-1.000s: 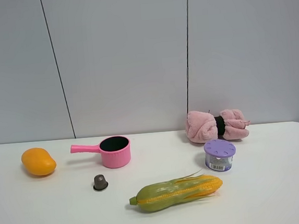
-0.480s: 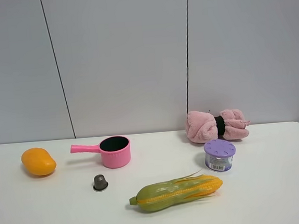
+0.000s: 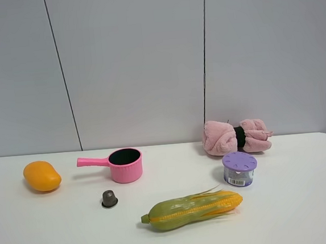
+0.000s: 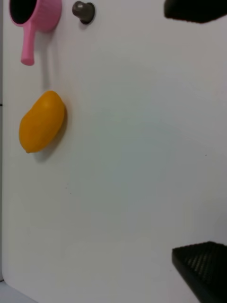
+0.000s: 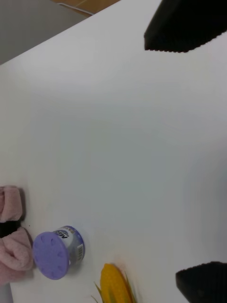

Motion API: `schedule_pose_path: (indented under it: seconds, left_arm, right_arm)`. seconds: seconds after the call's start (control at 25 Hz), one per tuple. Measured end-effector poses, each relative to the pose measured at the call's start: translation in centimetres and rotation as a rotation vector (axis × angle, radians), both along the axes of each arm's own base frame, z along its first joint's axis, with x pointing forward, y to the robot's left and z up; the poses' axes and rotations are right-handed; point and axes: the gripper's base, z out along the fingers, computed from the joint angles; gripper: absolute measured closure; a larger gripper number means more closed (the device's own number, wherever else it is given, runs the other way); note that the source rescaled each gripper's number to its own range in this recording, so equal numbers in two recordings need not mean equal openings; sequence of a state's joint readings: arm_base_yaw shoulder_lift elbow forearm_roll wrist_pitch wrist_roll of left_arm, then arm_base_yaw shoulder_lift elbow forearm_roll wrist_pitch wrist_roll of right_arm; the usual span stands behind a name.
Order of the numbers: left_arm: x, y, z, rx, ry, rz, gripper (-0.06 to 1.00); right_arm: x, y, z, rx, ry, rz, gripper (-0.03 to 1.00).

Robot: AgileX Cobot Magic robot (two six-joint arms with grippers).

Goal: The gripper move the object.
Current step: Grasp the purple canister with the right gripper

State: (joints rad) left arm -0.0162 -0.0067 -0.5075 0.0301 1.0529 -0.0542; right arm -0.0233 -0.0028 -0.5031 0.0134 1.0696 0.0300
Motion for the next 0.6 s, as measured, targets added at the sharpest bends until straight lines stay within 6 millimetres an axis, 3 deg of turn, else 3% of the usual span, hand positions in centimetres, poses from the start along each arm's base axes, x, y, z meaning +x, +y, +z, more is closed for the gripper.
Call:
schedule_pose_path:
  seconds: [0.4, 0.6]
  left_arm:
    - [0.0, 0.0, 0.0, 0.000, 0.000, 0.000, -0.06]
    - [0.0, 0.0, 0.0, 0.000, 0.000, 0.000, -0.06]
  right_arm:
    - [0.1, 0.0, 0.0, 0.001, 0.010, 0.000, 0.03]
    - [1.8, 0.0, 0.0, 0.006, 0.119, 0.001, 0.03]
